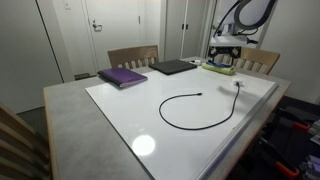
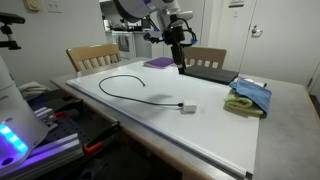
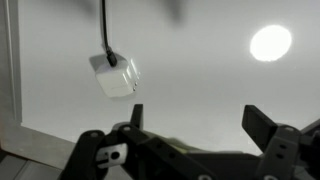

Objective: Make a circle with the charger on the table

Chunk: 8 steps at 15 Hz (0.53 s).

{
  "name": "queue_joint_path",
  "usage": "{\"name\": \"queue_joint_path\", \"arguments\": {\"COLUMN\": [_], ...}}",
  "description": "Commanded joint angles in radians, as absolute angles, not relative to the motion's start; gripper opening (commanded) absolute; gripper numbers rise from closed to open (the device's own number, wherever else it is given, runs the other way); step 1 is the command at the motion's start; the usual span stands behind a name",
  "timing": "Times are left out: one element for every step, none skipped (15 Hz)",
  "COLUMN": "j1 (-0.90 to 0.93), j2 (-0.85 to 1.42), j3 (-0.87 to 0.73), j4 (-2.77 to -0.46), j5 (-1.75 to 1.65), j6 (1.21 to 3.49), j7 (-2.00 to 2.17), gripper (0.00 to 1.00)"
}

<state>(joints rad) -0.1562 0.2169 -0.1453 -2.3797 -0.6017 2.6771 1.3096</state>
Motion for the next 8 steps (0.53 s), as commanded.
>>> {"name": "queue_joint_path", "arguments": {"j1": [-0.2, -0.187, -0.175, -0.172, -0.179, -0.268, -0.291, -0.177], "j2": [0.267, 0.272, 0.268, 0.271, 0.266, 0.26, 0.261, 0.257], "j3": [-0.146, -0.171, -0.197, -0.215, -0.219, -0.139, -0.116, -0.225], "j4": [-2.342, -2.334, -2.326, -2.321, -2.32, -2.338, -2.336, -2.342], "j5": [-0.416, -0.386, -0.372, -0.357, -0.323, -0.263, -0.234, -0.264], "j6": [2.67, 2.652, 2.624, 2.619, 2.608, 2.644, 2.632, 2.645], "j7": [1.039, 1.002, 0.979, 0.947, 0.896, 0.777, 0.709, 0.807], "gripper": [1.0, 1.0, 1.0, 1.0, 1.0, 1.0, 1.0, 1.0]}}
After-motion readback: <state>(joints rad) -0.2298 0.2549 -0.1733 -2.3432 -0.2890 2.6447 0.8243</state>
